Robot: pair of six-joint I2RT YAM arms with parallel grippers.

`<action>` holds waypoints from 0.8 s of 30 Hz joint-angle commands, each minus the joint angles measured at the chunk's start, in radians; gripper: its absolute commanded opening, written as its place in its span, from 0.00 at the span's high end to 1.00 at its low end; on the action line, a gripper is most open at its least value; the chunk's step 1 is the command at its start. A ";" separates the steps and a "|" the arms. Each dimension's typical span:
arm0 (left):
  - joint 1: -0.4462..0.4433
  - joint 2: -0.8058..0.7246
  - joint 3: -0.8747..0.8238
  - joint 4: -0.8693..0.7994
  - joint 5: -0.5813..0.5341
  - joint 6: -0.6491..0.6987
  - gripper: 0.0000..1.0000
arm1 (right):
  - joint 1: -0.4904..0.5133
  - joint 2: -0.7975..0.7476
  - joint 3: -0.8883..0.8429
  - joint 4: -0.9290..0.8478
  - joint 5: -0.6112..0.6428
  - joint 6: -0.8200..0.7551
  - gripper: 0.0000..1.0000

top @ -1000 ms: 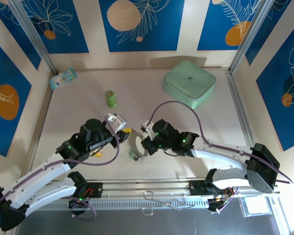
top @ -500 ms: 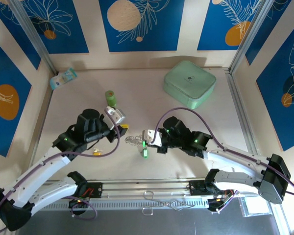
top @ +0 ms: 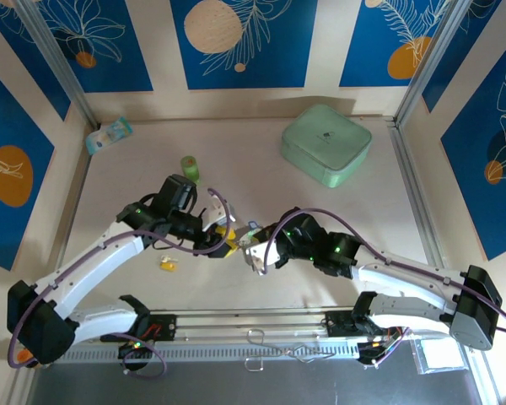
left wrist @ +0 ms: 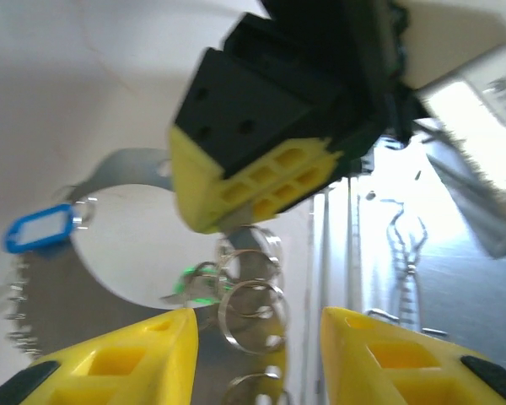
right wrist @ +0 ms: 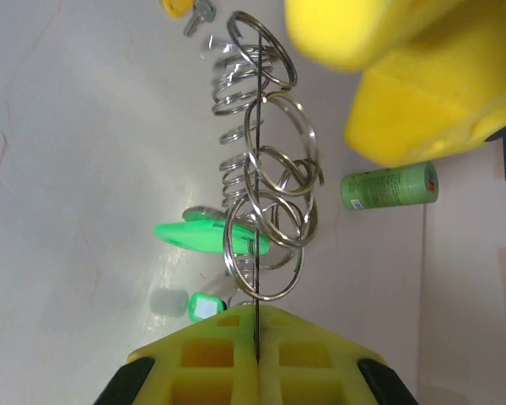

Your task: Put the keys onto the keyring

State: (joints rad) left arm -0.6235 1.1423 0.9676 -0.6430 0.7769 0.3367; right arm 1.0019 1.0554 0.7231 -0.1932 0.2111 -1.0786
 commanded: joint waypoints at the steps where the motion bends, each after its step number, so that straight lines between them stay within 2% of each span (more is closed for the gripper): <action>1: 0.007 0.006 0.010 -0.047 0.153 -0.034 0.59 | 0.006 -0.025 -0.002 0.070 0.028 -0.078 1.00; 4: 0.007 0.045 0.026 -0.099 0.148 -0.040 0.62 | 0.008 -0.014 -0.006 0.090 0.046 -0.081 1.00; 9: 0.007 0.071 0.047 -0.123 0.025 -0.087 0.62 | 0.011 -0.015 -0.008 0.105 0.052 -0.081 1.00; 16: 0.007 0.084 0.062 -0.069 0.035 -0.195 0.60 | 0.013 -0.010 -0.009 0.106 0.051 -0.074 1.00; 24: 0.011 0.082 0.069 -0.053 0.006 -0.219 0.59 | 0.007 0.002 0.001 0.087 0.062 -0.034 1.00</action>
State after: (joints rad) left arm -0.6228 1.2278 1.0073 -0.7109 0.8001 0.1455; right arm 1.0077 1.0573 0.7090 -0.1425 0.2592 -1.1412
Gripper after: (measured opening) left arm 0.405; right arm 0.063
